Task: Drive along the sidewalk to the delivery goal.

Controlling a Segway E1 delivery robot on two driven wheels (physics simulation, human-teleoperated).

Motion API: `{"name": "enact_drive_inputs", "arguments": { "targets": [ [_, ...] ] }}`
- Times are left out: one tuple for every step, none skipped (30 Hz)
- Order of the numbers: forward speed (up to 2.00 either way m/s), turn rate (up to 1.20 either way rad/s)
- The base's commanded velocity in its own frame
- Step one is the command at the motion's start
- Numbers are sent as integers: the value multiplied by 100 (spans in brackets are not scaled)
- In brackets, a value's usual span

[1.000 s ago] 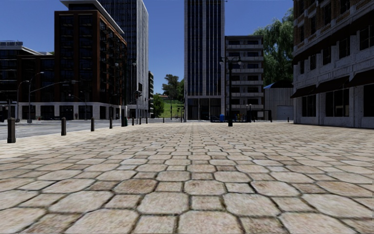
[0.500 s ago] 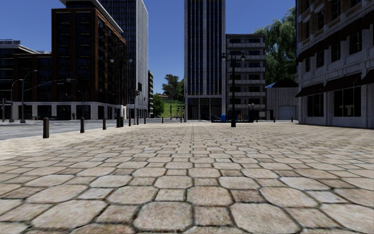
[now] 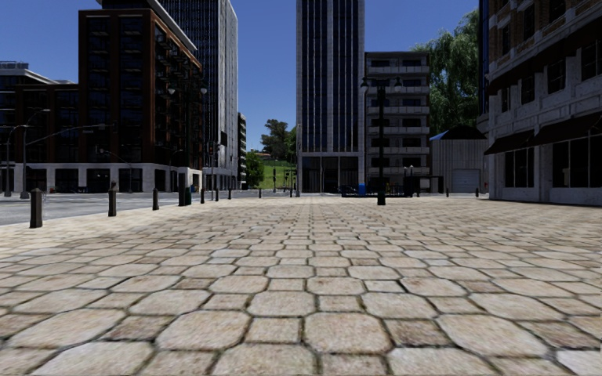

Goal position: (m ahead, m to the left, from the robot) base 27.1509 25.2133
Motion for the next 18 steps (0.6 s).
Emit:
{"name": "enact_drive_inputs", "arguments": {
  "targets": [
    [200, 0],
    [200, 0],
    [200, 0],
    [200, 0],
    [200, 0],
    [200, 0],
    [200, 0],
    [200, 0],
    [200, 0],
    [200, 0],
    [200, 0],
    [200, 0],
    [200, 0],
    [200, 0],
    [200, 0],
    [200, 0],
    [200, 0],
    [200, 0]
  ]
}}
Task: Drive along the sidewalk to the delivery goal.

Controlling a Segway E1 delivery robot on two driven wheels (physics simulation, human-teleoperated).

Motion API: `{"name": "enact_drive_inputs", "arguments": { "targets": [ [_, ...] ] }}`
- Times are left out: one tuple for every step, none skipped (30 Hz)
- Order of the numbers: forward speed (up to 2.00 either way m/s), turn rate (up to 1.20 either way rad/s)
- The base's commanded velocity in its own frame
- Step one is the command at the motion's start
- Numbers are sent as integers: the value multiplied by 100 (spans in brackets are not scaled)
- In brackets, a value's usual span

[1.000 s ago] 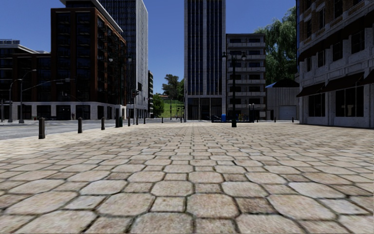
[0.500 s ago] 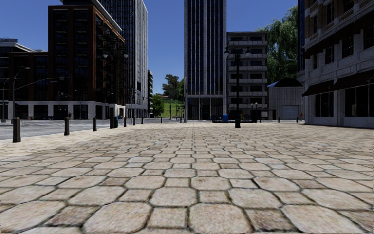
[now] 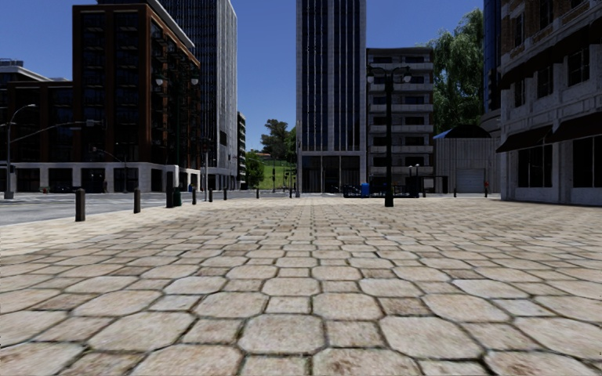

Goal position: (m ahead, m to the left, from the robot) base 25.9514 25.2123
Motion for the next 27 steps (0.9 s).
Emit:
{"name": "enact_drive_inputs", "arguments": {
  "targets": [
    [200, 0],
    [200, 0],
    [200, 0],
    [200, 0],
    [200, 0],
    [200, 0],
    [200, 0],
    [200, 0],
    [200, 0],
    [200, 0],
    [200, 0],
    [200, 0],
    [200, 0],
    [200, 0],
    [200, 0],
    [200, 0],
    [200, 0],
    [200, 0],
    [200, 0],
    [200, 0],
    [200, 0],
    [200, 0],
    [200, 0],
    [200, 0],
    [200, 0],
    [200, 0],
    [200, 0]
  ]
}}
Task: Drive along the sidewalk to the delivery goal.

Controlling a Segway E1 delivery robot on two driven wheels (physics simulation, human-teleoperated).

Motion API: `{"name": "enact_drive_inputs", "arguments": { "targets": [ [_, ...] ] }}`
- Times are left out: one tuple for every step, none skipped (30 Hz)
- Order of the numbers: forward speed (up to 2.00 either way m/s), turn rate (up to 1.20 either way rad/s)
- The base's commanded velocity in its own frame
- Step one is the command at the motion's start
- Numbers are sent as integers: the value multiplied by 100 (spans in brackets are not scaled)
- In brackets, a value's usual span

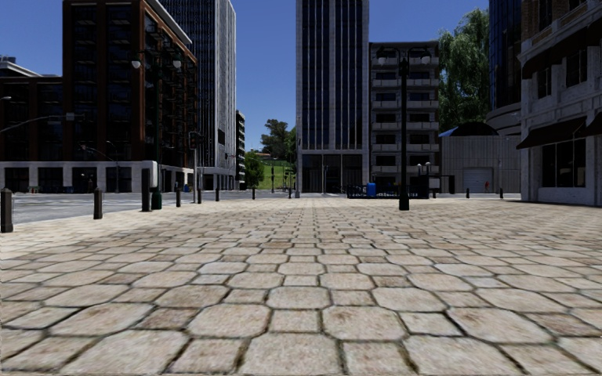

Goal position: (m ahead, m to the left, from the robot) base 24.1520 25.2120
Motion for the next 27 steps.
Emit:
{"name": "enact_drive_inputs", "arguments": {
  "targets": [
    [200, 0],
    [200, 0],
    [200, 0],
    [200, 0],
    [200, 0],
    [200, 7],
    [200, 14],
    [200, 18],
    [200, 26],
    [200, 26],
    [200, 40],
    [200, 45],
    [200, 46],
    [200, 46],
    [200, 47],
    [200, 47],
    [200, 47],
    [200, 47],
    [200, 47],
    [200, 47],
    [200, 43],
    [200, 42],
    [200, 41],
    [200, 41],
    [200, 41],
    [200, 41],
    [200, 0]
  ]
}}
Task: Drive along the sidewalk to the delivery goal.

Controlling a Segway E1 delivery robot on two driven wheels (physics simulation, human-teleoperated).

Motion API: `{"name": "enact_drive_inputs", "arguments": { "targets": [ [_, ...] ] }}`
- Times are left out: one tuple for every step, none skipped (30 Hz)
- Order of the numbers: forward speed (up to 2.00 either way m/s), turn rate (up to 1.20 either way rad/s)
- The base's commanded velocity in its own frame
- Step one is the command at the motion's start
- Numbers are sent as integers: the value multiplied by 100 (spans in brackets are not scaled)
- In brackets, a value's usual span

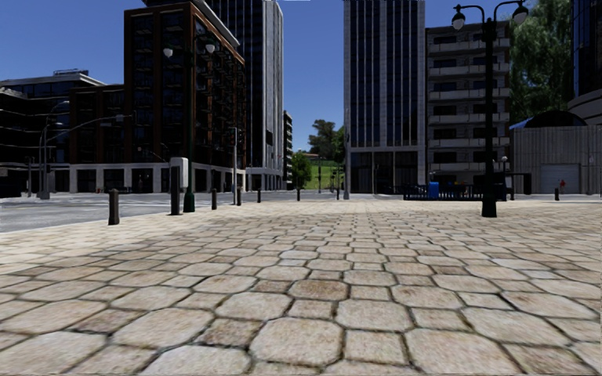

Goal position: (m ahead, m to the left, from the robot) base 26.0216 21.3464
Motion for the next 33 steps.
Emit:
{"name": "enact_drive_inputs", "arguments": {
  "targets": [
    [200, 0],
    [200, 0],
    [200, 0],
    [200, 0],
    [200, 0],
    [200, 0],
    [200, 0],
    [200, 0],
    [200, 0],
    [200, 0],
    [200, 0],
    [200, 0],
    [200, 0],
    [200, 0],
    [200, 0],
    [200, 0],
    [200, 0],
    [200, 0],
    [200, 0],
    [200, 0],
    [200, 0],
    [200, 0],
    [200, 0],
    [200, 0],
    [200, 0],
    [200, 0],
    [200, 0],
    [200, 0],
    [200, 0],
    [200, 0],
    [200, 0],
    [200, 0],
    [200, 0]
  ]
}}
